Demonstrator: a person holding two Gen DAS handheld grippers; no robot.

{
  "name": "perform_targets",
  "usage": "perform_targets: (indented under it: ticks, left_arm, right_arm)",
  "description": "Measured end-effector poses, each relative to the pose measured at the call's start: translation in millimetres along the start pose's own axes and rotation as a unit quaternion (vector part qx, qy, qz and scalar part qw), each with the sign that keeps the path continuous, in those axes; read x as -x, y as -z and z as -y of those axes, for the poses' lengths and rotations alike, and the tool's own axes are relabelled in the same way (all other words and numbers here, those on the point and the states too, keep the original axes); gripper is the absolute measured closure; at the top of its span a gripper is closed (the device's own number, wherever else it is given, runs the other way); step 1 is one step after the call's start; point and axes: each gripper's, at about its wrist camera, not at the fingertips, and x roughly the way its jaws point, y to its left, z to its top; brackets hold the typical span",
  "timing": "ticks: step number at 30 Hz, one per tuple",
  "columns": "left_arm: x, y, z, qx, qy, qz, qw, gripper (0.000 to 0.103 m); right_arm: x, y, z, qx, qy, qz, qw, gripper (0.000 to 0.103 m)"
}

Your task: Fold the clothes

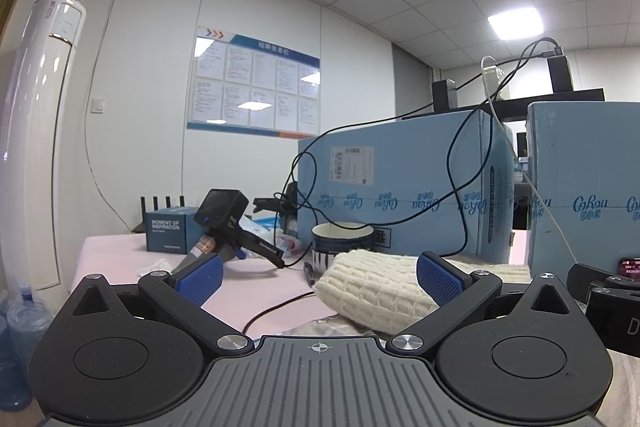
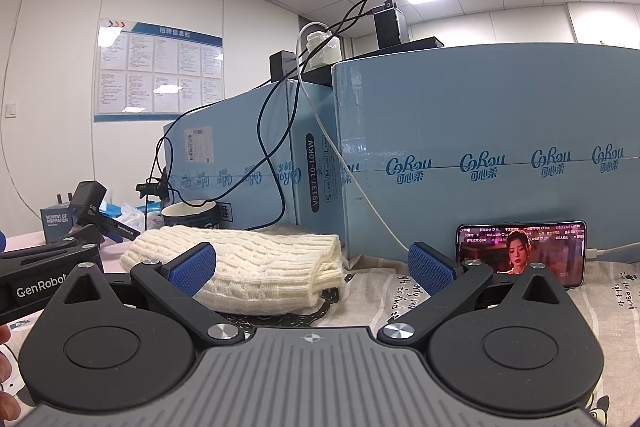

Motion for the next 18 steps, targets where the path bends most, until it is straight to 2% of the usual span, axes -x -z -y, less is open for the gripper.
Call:
perform_targets:
  ticks: [18]
  left_arm:
    - [-2.1, 0.2, 4.4, -0.015, 0.003, -0.005, 0.9999, 0.0]
  right_arm:
    - [1.6, 0.3, 0.1, 0.001, 0.0, 0.003, 1.0, 0.0]
